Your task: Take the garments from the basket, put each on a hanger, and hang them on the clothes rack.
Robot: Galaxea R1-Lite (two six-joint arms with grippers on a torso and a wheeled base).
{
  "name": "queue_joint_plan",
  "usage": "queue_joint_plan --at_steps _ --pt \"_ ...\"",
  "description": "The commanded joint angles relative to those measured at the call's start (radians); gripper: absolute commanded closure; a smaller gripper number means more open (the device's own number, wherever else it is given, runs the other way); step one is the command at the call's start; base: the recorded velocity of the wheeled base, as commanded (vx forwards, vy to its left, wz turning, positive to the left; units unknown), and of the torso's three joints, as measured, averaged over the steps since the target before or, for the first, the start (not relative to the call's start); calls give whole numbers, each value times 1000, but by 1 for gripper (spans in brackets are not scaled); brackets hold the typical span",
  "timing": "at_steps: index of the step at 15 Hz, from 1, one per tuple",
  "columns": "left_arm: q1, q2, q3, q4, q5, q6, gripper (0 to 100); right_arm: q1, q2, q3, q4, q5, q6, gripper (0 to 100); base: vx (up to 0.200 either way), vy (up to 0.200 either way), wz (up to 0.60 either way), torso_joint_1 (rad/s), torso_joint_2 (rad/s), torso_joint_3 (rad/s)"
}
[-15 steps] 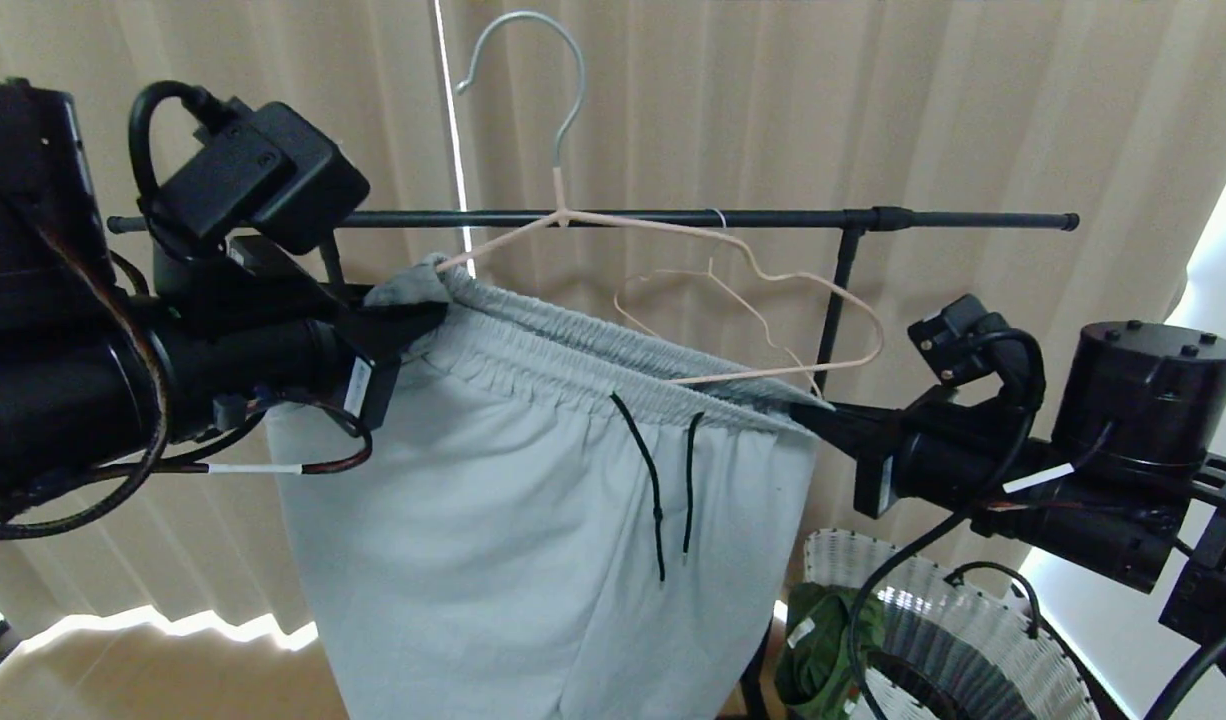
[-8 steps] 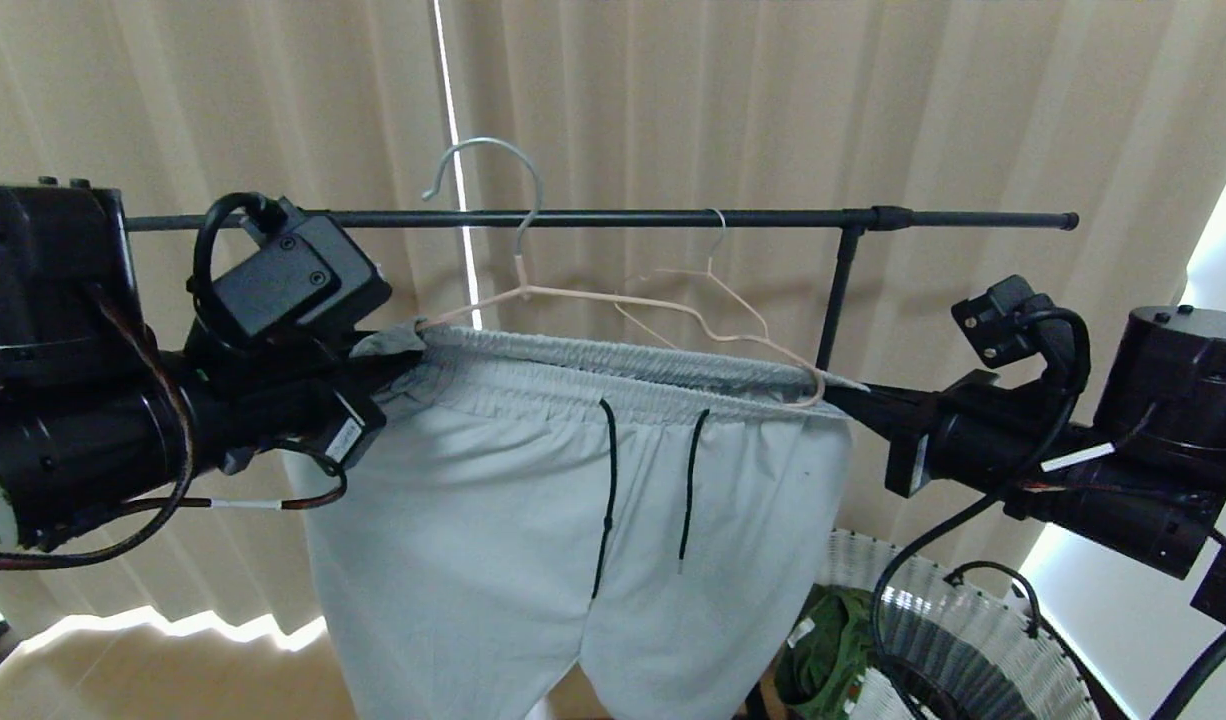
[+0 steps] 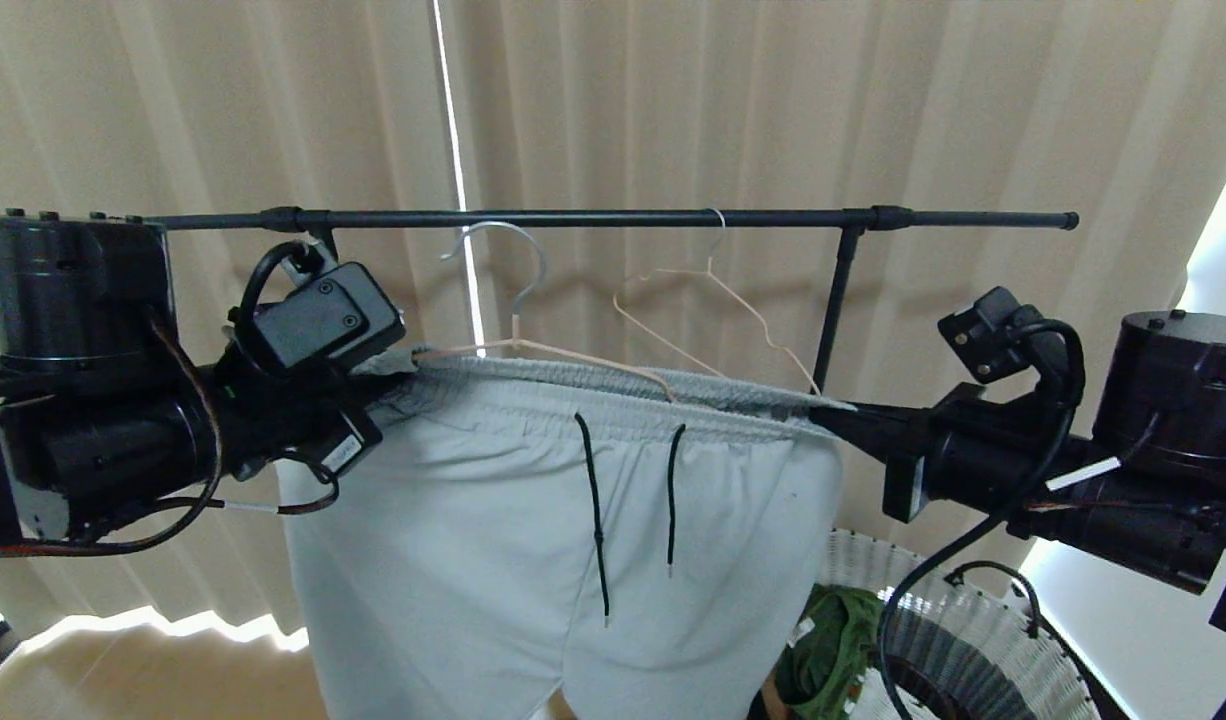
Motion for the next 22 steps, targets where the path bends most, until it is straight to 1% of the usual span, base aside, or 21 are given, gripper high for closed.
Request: queue_joint_plan --at_steps 1,2,3,4,5,6,8,9,10,11,12,13,16,18,20,21,22 --pt "-3 20 0 -2 6 -1 100 50 -38 -18 57 5 -27 100 0 0 0 0 0 0" --pt "-3 20 0 -2 6 1 100 58 -44 -21 71 5 -44 0 0 0 0 0 0 0" --pt "-4 18 3 -2 6 1 100 78 -50 -27 82 11 -76 0 0 0 0 0 0 0" --pt "-4 18 3 -2 6 1 100 79 -50 -27 83 11 -78 0 0 0 0 0 0 0" --pt "-7 18 4 -11 6 -7 100 101 -50 -24 83 11 -78 0 0 0 0 0 0 0" --pt "-26 20 8 -43 7 -30 100 122 -46 -18 83 11 -79 0 0 0 0 0 0 0" --pt "-72 29 4 -59 13 -140 100 159 -39 -28 83 11 -82 0 0 0 0 0 0 0" --pt "-84 31 4 -59 16 -168 100 164 -38 -32 83 11 -95 0 0 0 0 0 0 0" --pt "-111 32 6 -59 23 -226 100 167 -26 -33 88 11 -150 0 0 0 0 0 0 0" --pt "-122 34 6 -59 23 -248 100 167 -18 -36 91 13 -176 0 0 0 0 0 0 0" --pt "-139 34 4 -59 23 -289 100 168 2 -55 91 13 -208 0 0 0 0 0 0 0" --pt "-148 32 6 -59 23 -308 100 180 17 -81 89 11 -217 0 0 0 0 0 0 0" --pt "-150 32 26 -60 19 -318 100 213 60 -168 91 5 -217 0 0 0 0 0 0 0" --pt "-171 28 44 -63 19 -331 100 217 91 -206 92 2 -220 0 0 0 0 0 0 0" --pt "-193 26 47 -86 21 -349 100 217 117 -222 94 1 -233 0 0 0 0 0 0 0" --pt "-203 26 47 -102 21 -355 100 217 137 -225 92 -1 -260 0 0 0 0 0 0 0" --pt "-208 26 47 -108 23 -355 100 217 143 -228 92 -1 -271 0 0 0 0 0 0 0"
